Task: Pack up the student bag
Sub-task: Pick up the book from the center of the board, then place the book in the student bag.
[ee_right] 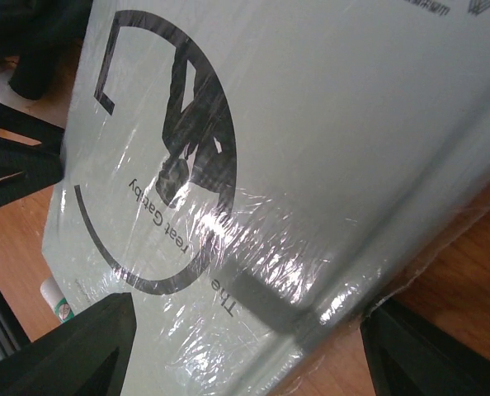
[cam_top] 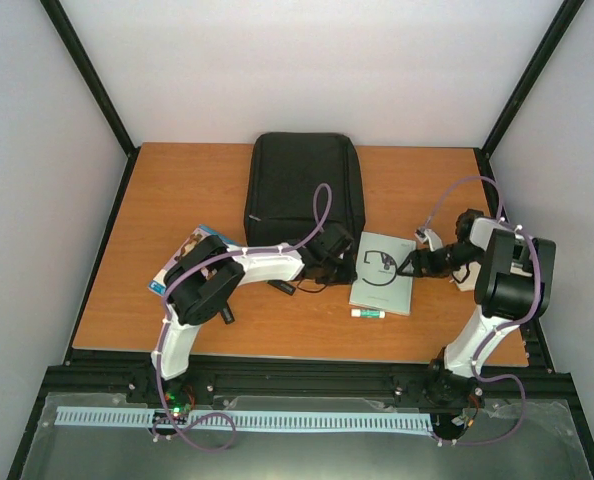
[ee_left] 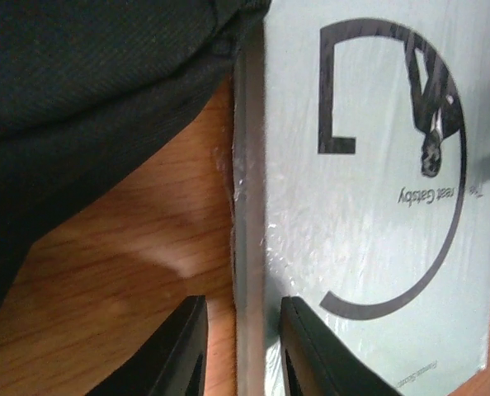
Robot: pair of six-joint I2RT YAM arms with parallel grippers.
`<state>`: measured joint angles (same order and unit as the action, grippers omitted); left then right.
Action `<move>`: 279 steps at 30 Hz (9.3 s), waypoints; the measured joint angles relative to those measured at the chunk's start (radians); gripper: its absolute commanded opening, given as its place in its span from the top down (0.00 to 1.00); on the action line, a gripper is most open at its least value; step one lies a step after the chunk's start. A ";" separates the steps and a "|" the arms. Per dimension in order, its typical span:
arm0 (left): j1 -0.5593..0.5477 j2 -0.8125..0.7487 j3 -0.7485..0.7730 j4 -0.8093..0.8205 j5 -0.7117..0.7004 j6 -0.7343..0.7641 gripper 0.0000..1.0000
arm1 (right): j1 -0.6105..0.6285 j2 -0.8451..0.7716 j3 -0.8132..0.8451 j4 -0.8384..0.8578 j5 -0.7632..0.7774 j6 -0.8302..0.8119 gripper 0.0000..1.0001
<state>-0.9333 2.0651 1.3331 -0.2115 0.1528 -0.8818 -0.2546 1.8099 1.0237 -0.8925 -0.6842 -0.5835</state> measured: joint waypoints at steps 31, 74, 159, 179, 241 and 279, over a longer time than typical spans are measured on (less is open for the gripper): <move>0.013 0.027 -0.018 0.141 0.084 -0.017 0.62 | -0.016 0.053 0.171 -0.324 -0.396 -0.266 0.40; 0.001 -0.414 -0.148 0.117 0.100 0.127 0.00 | -0.016 -0.284 0.393 -0.164 -0.310 0.245 0.97; 0.246 -0.723 -0.061 -0.240 0.343 0.317 0.99 | 0.169 -0.393 0.238 -0.042 -0.446 0.136 0.42; 0.497 -0.793 -0.102 -0.782 0.008 0.373 0.99 | 0.832 -0.115 0.260 0.227 0.471 -0.005 0.44; 0.503 -0.862 -0.546 -0.142 0.639 0.150 0.99 | 0.808 0.024 0.774 0.157 0.677 0.145 0.97; 0.489 -0.267 -0.320 0.178 0.507 0.090 0.51 | 0.781 -0.205 0.376 0.192 0.560 0.181 0.97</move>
<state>-0.4438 1.7977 1.0130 -0.0338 0.6601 -0.7921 0.5262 1.6047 1.3994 -0.7010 -0.1246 -0.4026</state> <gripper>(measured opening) 0.386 0.031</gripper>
